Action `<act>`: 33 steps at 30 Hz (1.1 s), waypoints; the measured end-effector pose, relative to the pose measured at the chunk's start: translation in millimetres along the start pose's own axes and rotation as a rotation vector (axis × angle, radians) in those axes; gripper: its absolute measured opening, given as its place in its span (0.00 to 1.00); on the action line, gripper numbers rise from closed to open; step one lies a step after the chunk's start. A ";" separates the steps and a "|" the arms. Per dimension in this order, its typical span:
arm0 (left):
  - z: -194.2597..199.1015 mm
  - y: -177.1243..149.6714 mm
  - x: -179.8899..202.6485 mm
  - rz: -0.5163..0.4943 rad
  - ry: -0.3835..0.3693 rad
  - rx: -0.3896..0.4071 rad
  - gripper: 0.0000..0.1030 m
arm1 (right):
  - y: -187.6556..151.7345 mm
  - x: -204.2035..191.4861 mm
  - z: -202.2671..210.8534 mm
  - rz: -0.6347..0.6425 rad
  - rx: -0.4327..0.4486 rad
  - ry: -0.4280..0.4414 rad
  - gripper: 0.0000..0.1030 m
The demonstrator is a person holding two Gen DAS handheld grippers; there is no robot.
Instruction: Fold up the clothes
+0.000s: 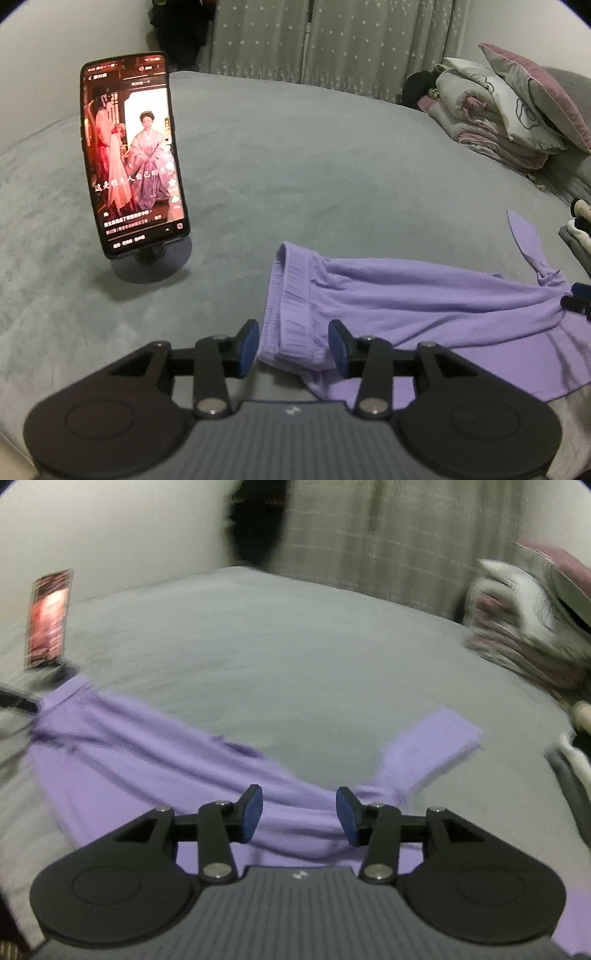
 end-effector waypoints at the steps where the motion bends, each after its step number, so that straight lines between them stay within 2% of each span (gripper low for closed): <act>1: -0.6 -0.5 -0.6 0.003 0.000 -0.002 0.40 | 0.0 -10.3 -0.4 0.027 0.002 0.032 0.47; 6: -3.0 -3.6 -4.0 0.011 -0.004 -0.012 0.27 | -3.9 -56.1 -3.5 0.149 -0.002 0.169 0.47; 10: -4.5 -4.5 -3.5 0.005 -0.006 -0.009 0.16 | -8.2 -77.0 -12.7 0.216 -0.021 0.213 0.45; 12: -4.7 -3.9 -3.8 0.006 -0.006 -0.005 0.09 | -12.3 -83.3 -17.9 0.232 -0.039 0.235 0.40; 15: -6.6 -1.9 -6.6 0.028 -0.008 0.000 0.07 | -16.3 -85.5 -27.3 0.249 -0.057 0.240 0.34; 22: -6.3 0.2 -10.8 0.035 -0.006 0.004 0.05 | -1.7 -81.7 -28.9 0.184 -0.044 0.274 0.34; 33: -5.6 -2.1 -14.5 0.024 0.011 -0.002 0.04 | 2.9 -67.5 -53.2 0.128 -0.097 0.261 0.34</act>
Point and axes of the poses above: each gripper's, at about its wrist camera, not at the fingertips, and z roughly against the way its jaws point, x to its right, y to its top, the point moved 10 cm from there along -z, roughly the way its jaws point, and after that the axes turned 10 degrees about x, right-handed, at the moved point
